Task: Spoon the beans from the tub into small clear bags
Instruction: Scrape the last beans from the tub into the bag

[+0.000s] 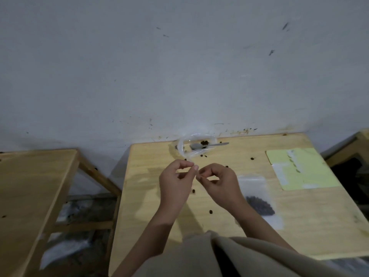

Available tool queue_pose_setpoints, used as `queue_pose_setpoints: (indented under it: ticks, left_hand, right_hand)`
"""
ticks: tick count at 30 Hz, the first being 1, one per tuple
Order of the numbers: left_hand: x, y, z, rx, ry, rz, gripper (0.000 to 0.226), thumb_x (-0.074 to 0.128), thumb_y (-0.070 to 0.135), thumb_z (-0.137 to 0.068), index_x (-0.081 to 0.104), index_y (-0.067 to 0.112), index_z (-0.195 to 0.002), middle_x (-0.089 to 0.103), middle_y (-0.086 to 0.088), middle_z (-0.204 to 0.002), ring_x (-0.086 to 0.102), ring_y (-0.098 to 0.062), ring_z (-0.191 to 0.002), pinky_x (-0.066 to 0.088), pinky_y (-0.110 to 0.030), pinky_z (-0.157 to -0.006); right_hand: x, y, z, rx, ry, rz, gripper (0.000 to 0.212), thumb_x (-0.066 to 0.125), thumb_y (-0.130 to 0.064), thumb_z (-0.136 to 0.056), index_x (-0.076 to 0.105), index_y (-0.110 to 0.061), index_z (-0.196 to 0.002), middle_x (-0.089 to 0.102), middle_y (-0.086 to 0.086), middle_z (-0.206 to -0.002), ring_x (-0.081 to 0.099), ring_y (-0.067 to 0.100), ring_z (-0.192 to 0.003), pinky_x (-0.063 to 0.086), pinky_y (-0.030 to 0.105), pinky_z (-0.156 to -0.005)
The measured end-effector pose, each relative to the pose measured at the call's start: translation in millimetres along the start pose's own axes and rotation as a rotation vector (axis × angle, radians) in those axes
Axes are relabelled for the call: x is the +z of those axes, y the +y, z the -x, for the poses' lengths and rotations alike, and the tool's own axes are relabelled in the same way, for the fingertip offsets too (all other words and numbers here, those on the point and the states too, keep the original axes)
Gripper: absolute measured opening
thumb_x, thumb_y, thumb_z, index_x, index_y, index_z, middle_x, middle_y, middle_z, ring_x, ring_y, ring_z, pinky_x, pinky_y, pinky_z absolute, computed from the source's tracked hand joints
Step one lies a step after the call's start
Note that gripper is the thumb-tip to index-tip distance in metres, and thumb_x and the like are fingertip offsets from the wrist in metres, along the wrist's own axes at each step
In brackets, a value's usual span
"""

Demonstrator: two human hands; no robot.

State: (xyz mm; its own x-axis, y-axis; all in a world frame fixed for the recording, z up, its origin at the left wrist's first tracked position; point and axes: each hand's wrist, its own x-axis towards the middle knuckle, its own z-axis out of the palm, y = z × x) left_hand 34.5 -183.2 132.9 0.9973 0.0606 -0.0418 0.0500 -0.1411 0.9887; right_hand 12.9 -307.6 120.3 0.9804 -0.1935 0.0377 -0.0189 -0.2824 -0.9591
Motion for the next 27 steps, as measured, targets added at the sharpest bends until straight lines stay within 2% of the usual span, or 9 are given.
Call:
queue_pose_setpoints:
  ticks: [2, 6, 9, 11, 13, 16, 20, 24, 27]
  left_hand:
    - [9, 0, 0, -0.046, 0.037, 0.030, 0.016, 0.075, 0.005, -0.078, 0.068, 0.018, -0.074, 0.071, 0.008, -0.075, 0.067, -0.008, -0.064, 0.053, -0.019, -0.058]
    - [21, 0, 1, -0.176, 0.050, 0.152, 0.015, 0.076, 0.001, -0.076, 0.070, 0.015, -0.074, 0.072, -0.005, -0.080, 0.070, -0.018, -0.076, 0.057, -0.032, -0.070]
    - [28, 1, 2, -0.221, 0.052, 0.158, 0.017, 0.074, -0.001, -0.077, 0.072, 0.016, -0.077, 0.072, -0.007, -0.085, 0.070, -0.024, -0.081, 0.058, -0.037, -0.074]
    - [33, 2, 3, -0.230, 0.082, 0.136, 0.018, 0.074, -0.002, -0.075, 0.073, 0.015, -0.077, 0.072, -0.007, -0.086, 0.071, -0.023, -0.080, 0.058, -0.038, -0.075]
    - [37, 3, 3, -0.236, 0.117, 0.114, 0.016, 0.075, -0.002, -0.073, 0.073, 0.014, -0.077, 0.072, -0.006, -0.086, 0.071, -0.024, -0.081, 0.059, -0.039, -0.075]
    - [41, 2, 4, -0.242, 0.145, 0.073, 0.015, 0.075, 0.001, -0.073, 0.073, 0.016, -0.073, 0.073, -0.004, -0.082, 0.071, -0.023, -0.079, 0.059, -0.041, -0.075]
    - [43, 3, 5, -0.200, 0.127, -0.013, 0.016, 0.076, 0.000, -0.071, 0.070, 0.015, -0.068, 0.072, -0.003, -0.075, 0.070, -0.020, -0.074, 0.058, -0.036, -0.071]
    - [43, 7, 6, -0.173, 0.105, -0.137, 0.019, 0.072, -0.002, -0.069, 0.065, 0.015, -0.065, 0.068, -0.002, -0.069, 0.065, -0.012, -0.063, 0.047, -0.014, -0.055]
    - [41, 7, 6, -0.176, 0.081, -0.202, 0.019, 0.072, -0.001, -0.068, 0.064, 0.015, -0.063, 0.066, 0.004, -0.066, 0.060, -0.001, -0.056, 0.042, -0.008, -0.050]
  right_hand:
    - [-7, 3, 1, -0.005, 0.001, 0.005, 0.016, 0.073, -0.008, -0.079, 0.065, -0.005, -0.065, 0.067, -0.005, -0.077, 0.063, 0.003, -0.078, 0.052, 0.023, -0.055]
    - [-18, 10, 1, 0.041, 0.022, -0.035, 0.017, 0.075, -0.010, -0.077, 0.064, -0.005, -0.065, 0.067, -0.004, -0.077, 0.063, 0.003, -0.079, 0.048, 0.018, -0.058]
    - [-24, 11, -1, 0.111, 0.059, -0.137, 0.020, 0.076, -0.010, -0.076, 0.064, -0.003, -0.061, 0.070, 0.002, -0.073, 0.067, 0.016, -0.077, 0.054, 0.029, -0.071]
    - [-27, 11, -2, 0.152, 0.083, -0.188, 0.019, 0.075, -0.008, -0.076, 0.065, -0.003, -0.061, 0.071, 0.007, -0.072, 0.067, 0.020, -0.073, 0.054, 0.034, -0.072]
    - [-31, 11, -3, 0.162, 0.073, -0.148, 0.017, 0.074, -0.009, -0.077, 0.065, -0.006, -0.063, 0.071, 0.005, -0.071, 0.066, 0.018, -0.071, 0.053, 0.030, -0.069]
    - [-39, 11, -6, 0.136, -0.034, 0.022, 0.014, 0.074, -0.010, -0.077, 0.066, -0.016, -0.067, 0.070, 0.000, -0.070, 0.065, 0.011, -0.067, 0.053, 0.021, -0.065]
    - [-46, 8, -9, 0.071, -0.075, 0.209, 0.009, 0.073, -0.009, -0.075, 0.070, -0.016, -0.071, 0.067, 0.001, -0.060, 0.059, 0.005, -0.051, 0.050, 0.022, -0.053]
    - [-45, 9, -10, 0.039, -0.025, 0.267, 0.008, 0.071, -0.006, -0.073, 0.073, -0.013, -0.071, 0.067, 0.000, -0.059, 0.062, 0.011, -0.054, 0.051, 0.025, -0.055]
    - [-42, 10, -12, 0.032, -0.008, 0.283, 0.008, 0.070, -0.004, -0.071, 0.072, -0.012, -0.071, 0.066, 0.000, -0.057, 0.062, 0.012, -0.054, 0.050, 0.026, -0.054]
